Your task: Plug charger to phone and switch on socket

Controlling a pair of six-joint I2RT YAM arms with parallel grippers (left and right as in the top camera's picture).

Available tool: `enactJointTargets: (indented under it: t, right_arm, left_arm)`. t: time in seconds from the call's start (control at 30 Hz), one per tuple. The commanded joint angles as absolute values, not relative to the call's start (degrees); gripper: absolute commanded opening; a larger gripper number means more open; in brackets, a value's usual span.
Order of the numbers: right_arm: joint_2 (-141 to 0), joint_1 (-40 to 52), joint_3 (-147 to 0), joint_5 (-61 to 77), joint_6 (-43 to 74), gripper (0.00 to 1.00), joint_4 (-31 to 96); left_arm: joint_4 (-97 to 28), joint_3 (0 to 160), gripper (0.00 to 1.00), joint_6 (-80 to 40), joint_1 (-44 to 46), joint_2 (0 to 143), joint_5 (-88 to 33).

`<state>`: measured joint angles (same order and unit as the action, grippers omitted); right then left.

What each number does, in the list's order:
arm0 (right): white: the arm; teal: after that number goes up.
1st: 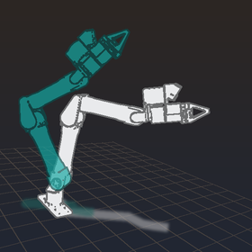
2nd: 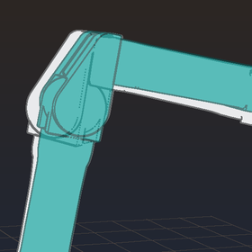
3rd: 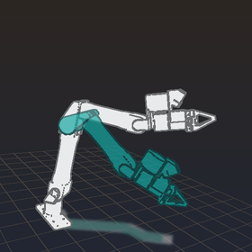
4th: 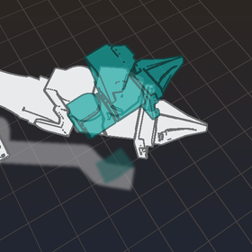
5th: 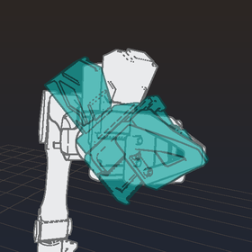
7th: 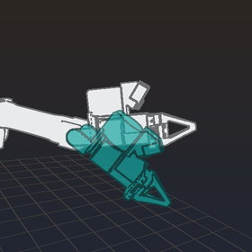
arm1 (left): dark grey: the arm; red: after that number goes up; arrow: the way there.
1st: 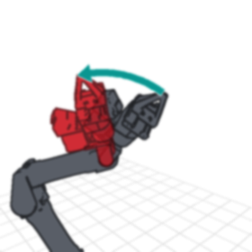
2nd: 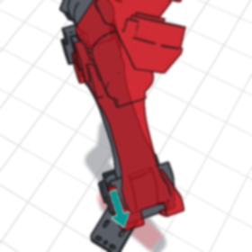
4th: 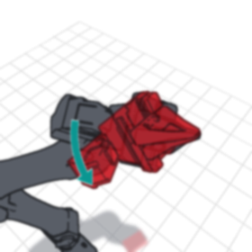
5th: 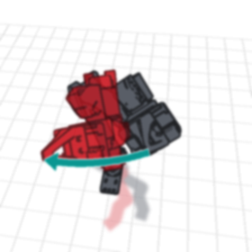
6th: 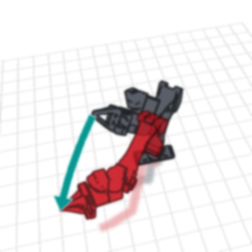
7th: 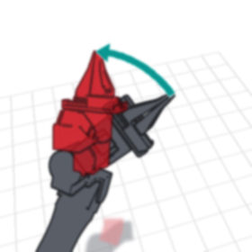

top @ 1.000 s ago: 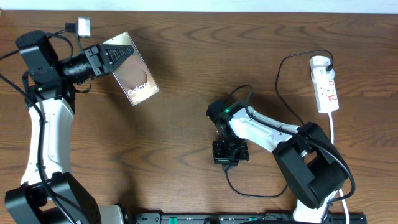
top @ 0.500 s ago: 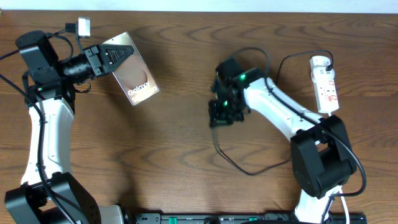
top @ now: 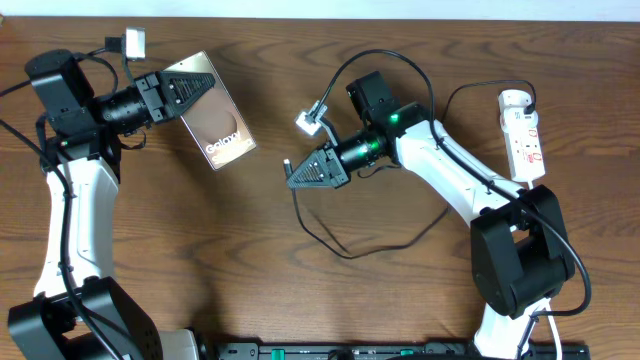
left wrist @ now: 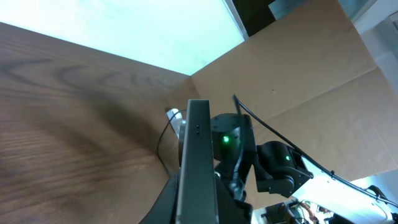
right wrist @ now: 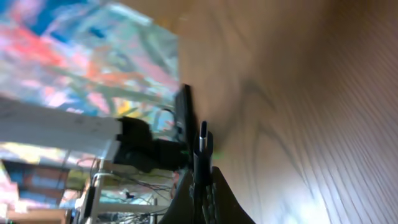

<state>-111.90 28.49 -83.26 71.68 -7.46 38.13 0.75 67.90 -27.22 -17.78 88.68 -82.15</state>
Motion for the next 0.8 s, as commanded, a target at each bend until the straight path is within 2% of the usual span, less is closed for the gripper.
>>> enactJointTargets:
  t: [0.0,0.37,0.77]
  right_arm:
    - [-111.0,29.5,-83.8,80.7,-10.4,0.01,35.8]
    - [-111.0,33.5,-83.8,81.4,-8.6,0.01,30.2]
    - [-111.0,33.6,-83.8,81.4,-7.7,0.01,28.7]
  left_arm:
    - [1.4,68.5,0.07,-28.0,-17.8,88.4,-83.4]
    - [2.9,68.5,0.07,-27.9,-15.3,88.3,-85.0]
    - [5.1,68.5,0.07,-27.9,-13.9,88.3,-89.0]
